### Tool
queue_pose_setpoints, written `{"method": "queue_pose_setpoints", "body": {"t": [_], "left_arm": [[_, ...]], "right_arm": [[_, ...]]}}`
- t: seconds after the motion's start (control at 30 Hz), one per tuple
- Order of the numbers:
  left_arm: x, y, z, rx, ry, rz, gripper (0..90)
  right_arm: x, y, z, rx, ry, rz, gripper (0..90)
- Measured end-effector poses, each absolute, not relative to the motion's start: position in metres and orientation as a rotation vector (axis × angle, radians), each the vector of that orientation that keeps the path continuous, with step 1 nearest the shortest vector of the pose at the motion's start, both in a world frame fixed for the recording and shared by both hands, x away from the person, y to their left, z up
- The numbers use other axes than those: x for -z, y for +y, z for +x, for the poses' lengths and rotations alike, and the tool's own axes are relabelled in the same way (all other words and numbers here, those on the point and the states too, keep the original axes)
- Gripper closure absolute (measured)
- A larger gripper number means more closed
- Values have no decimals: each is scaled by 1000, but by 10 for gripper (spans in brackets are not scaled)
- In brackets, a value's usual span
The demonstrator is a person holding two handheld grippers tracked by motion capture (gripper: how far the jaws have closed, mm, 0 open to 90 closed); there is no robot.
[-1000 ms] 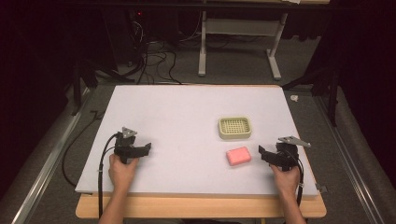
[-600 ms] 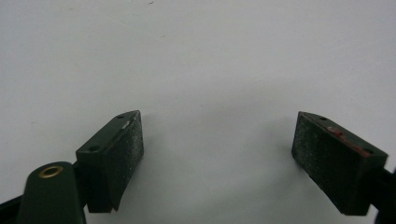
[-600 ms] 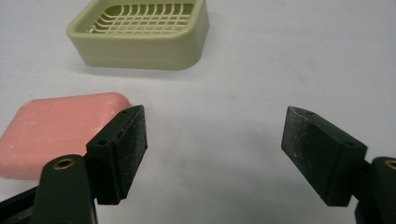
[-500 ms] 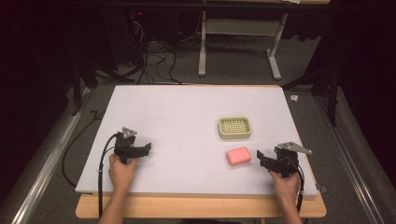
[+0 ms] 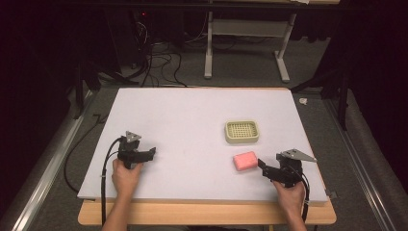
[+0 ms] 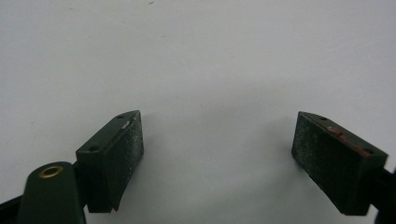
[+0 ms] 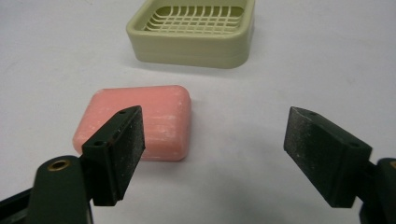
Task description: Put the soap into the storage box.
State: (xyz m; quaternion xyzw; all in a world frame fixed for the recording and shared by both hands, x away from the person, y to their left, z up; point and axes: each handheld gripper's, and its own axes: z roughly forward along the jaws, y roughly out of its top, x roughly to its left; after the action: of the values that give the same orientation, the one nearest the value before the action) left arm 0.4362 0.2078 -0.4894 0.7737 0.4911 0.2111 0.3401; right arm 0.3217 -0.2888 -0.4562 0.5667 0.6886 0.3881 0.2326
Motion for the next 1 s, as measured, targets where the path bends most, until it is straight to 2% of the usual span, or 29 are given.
{"method": "queue_pose_setpoints", "body": {"t": [0.27, 1.0], "left_arm": [[489, 208, 436, -549, 1278, 2014, 171], [489, 208, 436, -544, 1279, 2016, 171]], "right_arm": [[454, -272, 323, -1046, 1931, 1520, 158], [460, -226, 343, -998, 2036, 1441, 121]]}}
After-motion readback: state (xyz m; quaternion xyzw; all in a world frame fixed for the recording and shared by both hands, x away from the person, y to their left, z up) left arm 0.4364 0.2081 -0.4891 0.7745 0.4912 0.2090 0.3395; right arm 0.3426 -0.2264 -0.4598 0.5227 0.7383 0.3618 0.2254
